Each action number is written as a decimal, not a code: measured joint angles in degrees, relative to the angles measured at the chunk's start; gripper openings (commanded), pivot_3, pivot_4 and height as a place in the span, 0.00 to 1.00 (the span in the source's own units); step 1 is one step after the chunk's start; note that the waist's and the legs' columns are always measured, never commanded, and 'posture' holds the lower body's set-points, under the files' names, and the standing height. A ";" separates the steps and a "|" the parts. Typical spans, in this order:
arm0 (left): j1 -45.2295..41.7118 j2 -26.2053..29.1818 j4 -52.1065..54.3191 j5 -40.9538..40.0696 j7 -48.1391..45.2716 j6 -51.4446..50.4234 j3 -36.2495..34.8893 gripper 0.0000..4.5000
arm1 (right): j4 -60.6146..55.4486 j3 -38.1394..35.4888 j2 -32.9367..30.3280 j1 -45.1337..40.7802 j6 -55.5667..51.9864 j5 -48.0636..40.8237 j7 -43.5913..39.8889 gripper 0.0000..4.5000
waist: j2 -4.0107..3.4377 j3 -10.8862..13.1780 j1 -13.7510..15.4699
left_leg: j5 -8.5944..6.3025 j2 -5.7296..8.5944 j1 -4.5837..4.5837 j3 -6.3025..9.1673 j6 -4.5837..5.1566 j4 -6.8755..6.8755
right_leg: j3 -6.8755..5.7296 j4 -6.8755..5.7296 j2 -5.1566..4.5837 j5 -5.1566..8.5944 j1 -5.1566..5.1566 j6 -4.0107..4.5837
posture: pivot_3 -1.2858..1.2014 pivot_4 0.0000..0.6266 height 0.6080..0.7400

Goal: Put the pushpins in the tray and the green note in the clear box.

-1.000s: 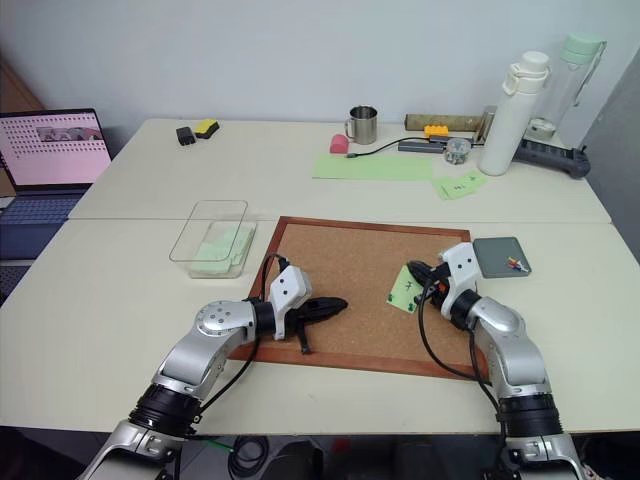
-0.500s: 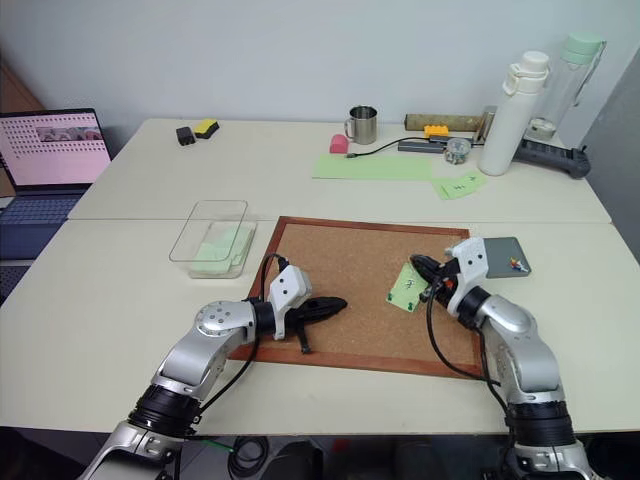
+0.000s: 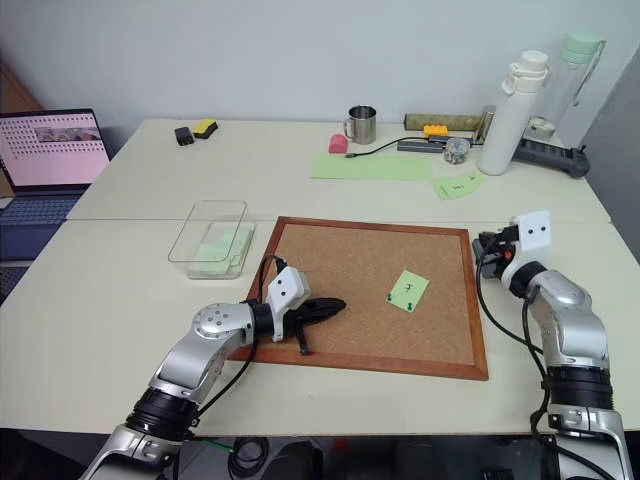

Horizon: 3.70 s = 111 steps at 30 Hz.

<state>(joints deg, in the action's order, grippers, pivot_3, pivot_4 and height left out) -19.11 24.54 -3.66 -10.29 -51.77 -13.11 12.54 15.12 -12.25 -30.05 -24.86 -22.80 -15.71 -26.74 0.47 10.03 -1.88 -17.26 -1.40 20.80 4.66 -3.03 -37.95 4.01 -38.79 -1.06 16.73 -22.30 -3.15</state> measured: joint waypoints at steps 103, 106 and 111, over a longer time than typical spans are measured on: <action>4.90 0.11 6.25 -0.01 3.31 -2.52 -0.53 0.00 | -5.74 1.30 -1.68 3.50 -4.05 -1.97 0.41 0.02 | -0.01 -0.03 0.07 | 0.00 0.03 0.00 0.03 0.00 -0.01 | -0.02 0.04 -0.03 0.00 0.04 -0.01 | 0.52 0.24 1.00; 4.92 0.15 6.28 -0.01 3.33 -2.53 -0.57 0.00 | -1.08 1.16 -1.94 1.04 -3.24 -1.10 0.68 0.11 | -0.01 -0.04 0.06 | 0.00 0.02 0.00 0.01 0.00 -0.01 | -0.01 0.05 -0.03 0.00 0.04 -0.01 | 0.52 0.24 1.00; 5.15 0.24 6.57 -0.03 3.40 -2.57 -0.59 0.00 | 5.11 0.00 -2.25 -1.63 -2.18 -0.78 0.75 0.31 | -0.02 -0.04 0.04 | 0.00 0.01 0.00 0.02 0.00 0.00 | -0.01 0.05 -0.02 0.01 0.04 -0.01 | 0.52 0.24 1.00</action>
<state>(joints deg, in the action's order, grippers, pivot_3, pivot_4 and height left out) -13.97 24.78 2.91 -10.32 -48.37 -15.68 11.94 20.24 -12.25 -32.30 -26.49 -24.98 -16.49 -25.99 0.45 9.99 -1.84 -17.27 -1.39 20.80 4.67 -3.03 -37.96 4.00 -38.73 -1.08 16.73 -22.26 -3.16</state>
